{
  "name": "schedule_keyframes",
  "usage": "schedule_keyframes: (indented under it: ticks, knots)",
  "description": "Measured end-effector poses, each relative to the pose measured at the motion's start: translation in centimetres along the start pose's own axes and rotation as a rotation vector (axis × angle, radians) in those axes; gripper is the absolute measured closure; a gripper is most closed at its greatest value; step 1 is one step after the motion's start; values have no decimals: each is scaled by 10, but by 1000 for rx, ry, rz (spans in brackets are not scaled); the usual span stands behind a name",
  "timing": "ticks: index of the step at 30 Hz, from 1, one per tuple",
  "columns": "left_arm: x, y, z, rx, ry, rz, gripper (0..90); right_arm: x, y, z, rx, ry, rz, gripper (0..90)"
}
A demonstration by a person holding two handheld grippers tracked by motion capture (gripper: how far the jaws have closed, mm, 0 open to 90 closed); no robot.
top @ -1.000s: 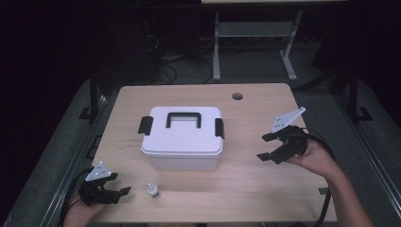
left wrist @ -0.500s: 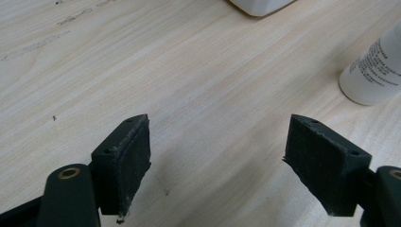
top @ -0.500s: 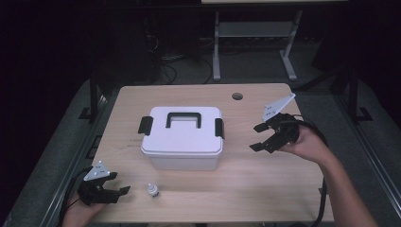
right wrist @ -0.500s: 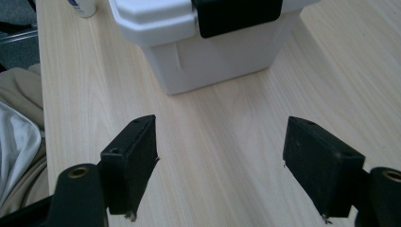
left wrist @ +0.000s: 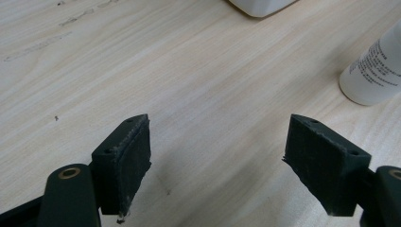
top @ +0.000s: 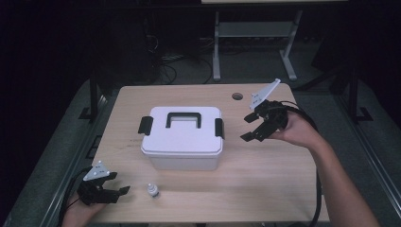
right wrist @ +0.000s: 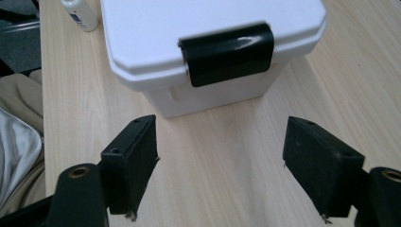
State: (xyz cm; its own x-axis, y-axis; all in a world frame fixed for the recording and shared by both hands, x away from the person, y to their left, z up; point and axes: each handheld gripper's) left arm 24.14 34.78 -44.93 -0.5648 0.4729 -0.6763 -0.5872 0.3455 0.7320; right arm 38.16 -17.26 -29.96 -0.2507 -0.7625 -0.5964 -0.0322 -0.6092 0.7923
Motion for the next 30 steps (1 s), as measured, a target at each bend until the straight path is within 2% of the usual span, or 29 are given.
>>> schedule_keyframes:
  ticks: [14, 19, 21, 30]
  knots:
    - [-2, -1, -2, 3, -4, -8, 232, -49, -8, -12, -24, 56, 43, 263]
    - [-2, -1, -1, 4, -3, -6, 232, -71, -18, -18, -45, 75, 59, 263]
    - [-2, 0, 0, 4, 2, -13, 232, -74, -19, -18, -46, 74, 65, 262]
    - [-1, 1, 1, 7, 1, -14, 232, -109, -31, -21, -64, 112, 103, 262]
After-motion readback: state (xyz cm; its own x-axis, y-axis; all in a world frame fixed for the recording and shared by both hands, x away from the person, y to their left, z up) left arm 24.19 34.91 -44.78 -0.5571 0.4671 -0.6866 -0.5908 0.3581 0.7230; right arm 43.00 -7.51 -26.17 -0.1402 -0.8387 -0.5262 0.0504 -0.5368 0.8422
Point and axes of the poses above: each handheld gripper's, and its own axes: y roughly backward along the jaws, x roughly out of its underside, z roughly to its left, and after that the axes turned 8 degrees about -x, right-handed
